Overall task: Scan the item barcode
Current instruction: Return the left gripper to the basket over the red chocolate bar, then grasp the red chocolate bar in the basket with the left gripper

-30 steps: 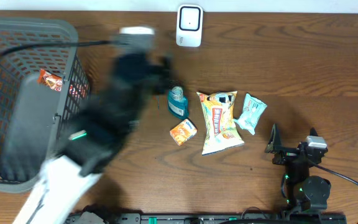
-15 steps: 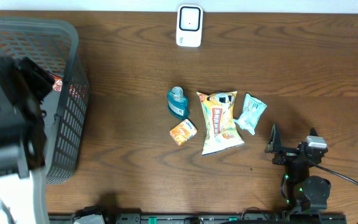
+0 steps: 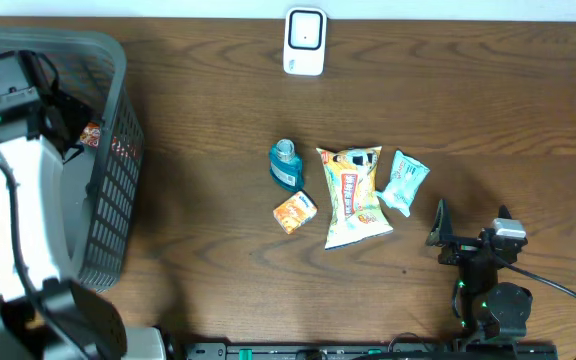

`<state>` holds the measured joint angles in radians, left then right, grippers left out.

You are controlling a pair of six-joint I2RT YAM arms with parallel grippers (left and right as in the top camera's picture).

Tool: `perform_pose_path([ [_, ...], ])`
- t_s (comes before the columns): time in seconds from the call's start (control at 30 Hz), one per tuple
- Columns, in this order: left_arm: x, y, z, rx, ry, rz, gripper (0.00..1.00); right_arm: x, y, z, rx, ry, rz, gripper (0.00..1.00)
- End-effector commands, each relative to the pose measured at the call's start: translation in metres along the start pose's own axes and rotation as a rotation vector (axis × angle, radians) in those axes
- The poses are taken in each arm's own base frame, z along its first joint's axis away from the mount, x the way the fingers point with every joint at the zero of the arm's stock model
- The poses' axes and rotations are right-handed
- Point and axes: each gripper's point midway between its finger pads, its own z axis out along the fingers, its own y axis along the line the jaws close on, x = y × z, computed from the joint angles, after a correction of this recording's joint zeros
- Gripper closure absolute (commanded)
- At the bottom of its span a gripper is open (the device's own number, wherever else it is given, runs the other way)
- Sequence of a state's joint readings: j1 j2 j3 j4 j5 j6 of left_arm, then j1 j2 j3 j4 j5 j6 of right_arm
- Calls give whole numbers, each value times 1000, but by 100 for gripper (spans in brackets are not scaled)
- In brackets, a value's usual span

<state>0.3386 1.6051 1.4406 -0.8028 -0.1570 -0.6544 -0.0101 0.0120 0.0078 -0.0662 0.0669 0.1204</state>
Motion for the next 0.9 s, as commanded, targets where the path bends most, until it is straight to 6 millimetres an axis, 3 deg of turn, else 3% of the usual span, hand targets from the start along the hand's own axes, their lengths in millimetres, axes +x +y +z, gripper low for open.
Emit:
perform_pose_path([
  [0.0, 9, -14, 31, 35, 65, -32, 1, 1, 2, 0, -10, 0, -14, 1],
  [0.1, 16, -27, 54, 67, 105, -32, 0, 1, 3, 0, -10, 0, -14, 1],
  [0.43, 33, -34, 130, 39, 141, 49, 0, 1, 3, 0, -10, 0, -14, 1],
  [0.67, 55, -23, 161, -13, 203, 65, 0, 1, 2, 0, -10, 0, -14, 1],
  [0.87, 71, -10, 169, -53, 259, 165, 0, 1, 3, 0, -10, 0, -14, 1],
])
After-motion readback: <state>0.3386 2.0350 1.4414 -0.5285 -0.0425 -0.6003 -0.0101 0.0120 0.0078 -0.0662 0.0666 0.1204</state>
